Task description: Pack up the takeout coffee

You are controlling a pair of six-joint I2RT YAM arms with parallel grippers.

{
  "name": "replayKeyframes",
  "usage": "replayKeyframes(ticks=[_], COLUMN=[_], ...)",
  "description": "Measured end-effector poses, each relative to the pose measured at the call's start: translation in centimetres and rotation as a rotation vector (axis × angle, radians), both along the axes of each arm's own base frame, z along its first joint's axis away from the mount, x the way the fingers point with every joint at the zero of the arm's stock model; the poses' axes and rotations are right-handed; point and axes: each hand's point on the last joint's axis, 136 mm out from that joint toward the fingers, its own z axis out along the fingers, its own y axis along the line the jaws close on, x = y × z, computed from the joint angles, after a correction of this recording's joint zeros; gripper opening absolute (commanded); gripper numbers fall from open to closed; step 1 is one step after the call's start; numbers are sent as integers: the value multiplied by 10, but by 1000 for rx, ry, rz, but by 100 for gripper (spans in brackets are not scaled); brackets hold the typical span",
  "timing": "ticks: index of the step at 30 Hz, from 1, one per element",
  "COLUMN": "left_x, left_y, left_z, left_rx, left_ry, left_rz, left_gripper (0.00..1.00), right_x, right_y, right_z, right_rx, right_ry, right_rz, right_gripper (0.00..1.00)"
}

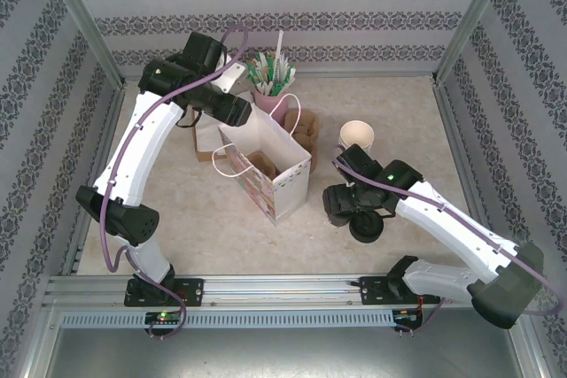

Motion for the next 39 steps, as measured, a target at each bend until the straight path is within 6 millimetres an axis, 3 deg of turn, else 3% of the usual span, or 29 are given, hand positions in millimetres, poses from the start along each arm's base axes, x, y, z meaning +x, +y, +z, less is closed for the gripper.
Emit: replayKeyframes(ticks=[26,39], left_x=[1,1], left_y=[-1,-1], left_z=[-8,-8], left_rx=[7,8], left_ry=[24,27], left_rz=[-2,-2], left_gripper=[72,72], right_x=[17,16], right_y=[-2,0], right_z=[-27,-30], right_rx=[-41,-35], right_ry=[26,34], right_rz=[-55,-49], right_gripper=[80,69])
